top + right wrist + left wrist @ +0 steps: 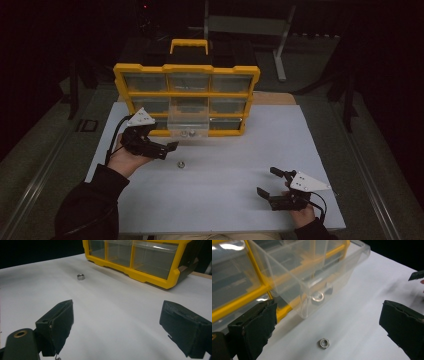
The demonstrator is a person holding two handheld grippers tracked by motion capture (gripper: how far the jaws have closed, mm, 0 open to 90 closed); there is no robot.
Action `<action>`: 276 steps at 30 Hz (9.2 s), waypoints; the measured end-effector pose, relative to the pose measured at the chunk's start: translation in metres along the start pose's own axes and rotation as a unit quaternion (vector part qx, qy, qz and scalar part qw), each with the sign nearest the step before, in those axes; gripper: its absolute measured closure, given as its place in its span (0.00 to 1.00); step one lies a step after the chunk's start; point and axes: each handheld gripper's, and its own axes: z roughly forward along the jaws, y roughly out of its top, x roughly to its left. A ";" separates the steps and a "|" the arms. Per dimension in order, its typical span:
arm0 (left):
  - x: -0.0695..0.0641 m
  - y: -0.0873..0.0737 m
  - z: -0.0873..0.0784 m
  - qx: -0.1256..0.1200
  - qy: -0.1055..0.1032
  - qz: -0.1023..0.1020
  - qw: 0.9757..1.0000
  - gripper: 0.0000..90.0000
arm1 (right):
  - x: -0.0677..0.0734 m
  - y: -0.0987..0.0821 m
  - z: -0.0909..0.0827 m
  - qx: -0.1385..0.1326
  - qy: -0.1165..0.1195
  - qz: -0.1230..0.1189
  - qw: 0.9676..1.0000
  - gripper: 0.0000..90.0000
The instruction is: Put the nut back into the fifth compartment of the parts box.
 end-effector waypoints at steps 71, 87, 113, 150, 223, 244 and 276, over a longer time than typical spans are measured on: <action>-0.009 -0.090 0.113 0.125 -0.004 0.045 0.991 0.76 | -0.001 0.000 0.000 0.001 -0.001 -0.001 1.000 0.14; 0.006 -0.079 0.078 0.097 0.009 0.033 0.995 0.76 | -0.001 0.000 0.000 0.001 -0.001 0.000 1.000 0.14; 0.033 -0.016 -0.003 0.027 0.070 0.039 0.996 0.76 | -0.001 -0.001 0.001 0.004 -0.001 0.001 1.000 0.14; 0.009 0.061 -0.004 -0.045 0.071 0.035 0.996 0.76 | -0.001 -0.001 0.001 0.006 -0.001 0.002 1.000 0.14; -0.009 0.090 0.047 0.034 0.061 0.012 0.997 0.48 | -0.003 -0.002 0.001 0.012 0.002 0.006 1.000 0.14; -0.007 0.069 0.003 -0.029 0.011 -0.011 0.999 0.00 | -0.003 -0.002 0.001 0.012 -0.003 0.005 1.000 0.14; -0.029 -0.038 -0.033 -0.075 -0.025 0.032 0.996 0.00 | -0.003 -0.001 0.001 0.012 -0.004 0.007 1.000 0.14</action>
